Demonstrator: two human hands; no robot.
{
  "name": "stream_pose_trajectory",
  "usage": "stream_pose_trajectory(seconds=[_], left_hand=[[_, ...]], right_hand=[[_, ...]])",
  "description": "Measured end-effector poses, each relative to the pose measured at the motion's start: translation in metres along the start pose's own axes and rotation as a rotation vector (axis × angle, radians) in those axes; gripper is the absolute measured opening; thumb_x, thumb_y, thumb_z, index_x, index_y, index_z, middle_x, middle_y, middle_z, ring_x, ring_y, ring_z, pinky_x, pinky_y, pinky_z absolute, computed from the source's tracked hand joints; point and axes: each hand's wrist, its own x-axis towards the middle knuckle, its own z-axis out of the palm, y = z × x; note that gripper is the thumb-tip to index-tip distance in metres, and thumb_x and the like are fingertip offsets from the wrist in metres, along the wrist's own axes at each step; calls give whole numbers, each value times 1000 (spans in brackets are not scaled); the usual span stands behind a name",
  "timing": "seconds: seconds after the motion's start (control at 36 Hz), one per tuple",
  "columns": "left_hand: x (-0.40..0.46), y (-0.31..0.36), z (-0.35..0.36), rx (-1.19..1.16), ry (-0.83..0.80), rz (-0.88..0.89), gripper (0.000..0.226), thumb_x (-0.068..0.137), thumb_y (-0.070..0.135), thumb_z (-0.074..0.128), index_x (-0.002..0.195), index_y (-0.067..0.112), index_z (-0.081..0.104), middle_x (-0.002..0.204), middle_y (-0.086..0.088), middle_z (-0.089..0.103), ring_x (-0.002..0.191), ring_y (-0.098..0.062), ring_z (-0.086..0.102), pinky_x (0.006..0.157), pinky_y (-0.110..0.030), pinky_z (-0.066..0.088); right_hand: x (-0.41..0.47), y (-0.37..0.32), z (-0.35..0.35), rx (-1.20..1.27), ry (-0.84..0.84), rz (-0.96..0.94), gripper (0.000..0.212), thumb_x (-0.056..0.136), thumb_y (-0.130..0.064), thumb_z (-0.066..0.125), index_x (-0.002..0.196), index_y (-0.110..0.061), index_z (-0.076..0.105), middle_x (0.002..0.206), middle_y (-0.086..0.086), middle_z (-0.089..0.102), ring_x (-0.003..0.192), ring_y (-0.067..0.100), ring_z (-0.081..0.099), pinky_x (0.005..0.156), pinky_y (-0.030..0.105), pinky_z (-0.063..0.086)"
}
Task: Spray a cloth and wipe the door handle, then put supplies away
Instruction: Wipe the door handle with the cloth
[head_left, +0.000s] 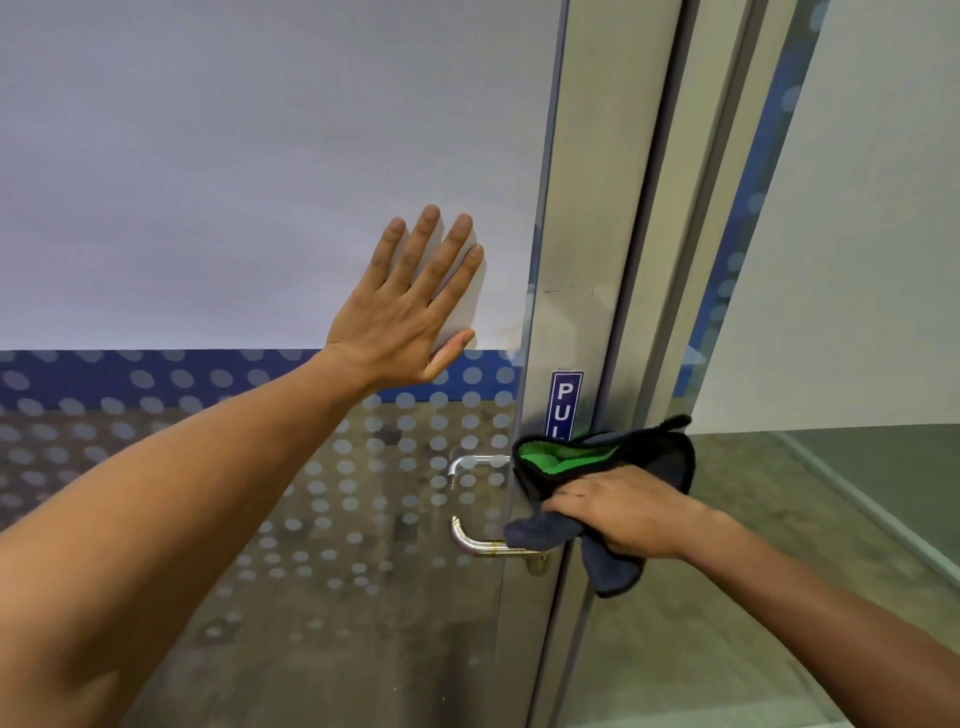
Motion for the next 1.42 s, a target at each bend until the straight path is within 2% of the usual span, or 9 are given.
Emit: stream_pose_trajectory(seconds=[0.14, 0.25, 0.36, 0.5, 0.61, 0.69, 0.86, 1.03, 1.42], left_hand=[[-1, 1, 0, -7, 1, 0, 85, 101, 62, 18, 165, 9, -1, 170, -16, -12, 158, -41, -6, 126, -53, -11], [0, 1, -2, -21, -15, -6, 86, 101, 63, 18, 165, 9, -1, 169, -15, -15, 158, -40, -10, 126, -53, -12], [-1, 2, -3, -20, -24, -13, 86, 101, 63, 17, 165, 9, -2, 169, -15, -17, 155, -38, -14, 126, -53, -12], [0, 1, -4, -21, -40, -17, 86, 101, 64, 15, 165, 10, -2, 169, -15, -17, 158, -41, -8, 126, -53, -11], [0, 1, -3, -26, -34, -16, 86, 100, 65, 15, 165, 10, -1, 169, -15, -16, 157, -42, -2, 126, -53, -10], [1, 1, -2, -19, -31, -13, 86, 101, 64, 18, 165, 9, 0, 172, -18, -5, 157, -44, 1, 126, -54, -9], [1, 1, -1, -13, -9, -4, 85, 101, 62, 20, 165, 8, 4, 171, -20, 3, 155, -45, 4, 125, -53, -10], [2, 0, -1, -4, -7, -10, 86, 100, 64, 20, 165, 10, 5, 170, -18, 4, 155, -45, 5, 124, -52, -11], [2, 1, 2, 17, 1, -19, 86, 100, 65, 21, 165, 11, 7, 170, -15, 6, 154, -42, 5, 124, -50, -12]], right_hand=[[-39, -1, -4, 785, 364, 273, 58, 91, 11, 49, 131, -29, 56, 132, -7, 64, 127, 5, 56, 110, 26, 42], [-58, -16, 4, 1302, 842, 466, 33, 92, -3, 59, 110, -28, 73, 101, -8, 77, 95, 5, 70, 80, 18, 56], [-51, -34, 23, 1350, 957, 687, 32, 102, 1, 49, 109, -23, 69, 97, -7, 77, 91, 6, 70, 76, 15, 54], [-15, -72, 40, 821, 854, 777, 43, 93, -4, 48, 115, -40, 59, 114, -21, 63, 110, -6, 58, 94, 8, 40], [4, -93, 66, 462, 587, 783, 47, 81, -13, 53, 127, -16, 58, 123, 4, 61, 111, 27, 57, 91, 40, 49], [8, -102, 83, 231, 378, 724, 50, 85, -37, 53, 130, -15, 60, 133, 6, 60, 119, 31, 55, 94, 47, 44], [-11, -78, 102, 108, 255, 439, 100, 79, -85, 45, 148, -12, 42, 143, 3, 50, 131, 29, 45, 113, 53, 26], [7, -46, 85, -186, 194, 198, 50, 70, -32, 67, 116, -14, 63, 107, 4, 67, 99, 29, 59, 91, 42, 35], [56, -90, 85, -131, 254, 384, 25, 72, -37, 73, 76, -20, 55, 67, -1, 62, 65, 22, 59, 65, 37, 47]])
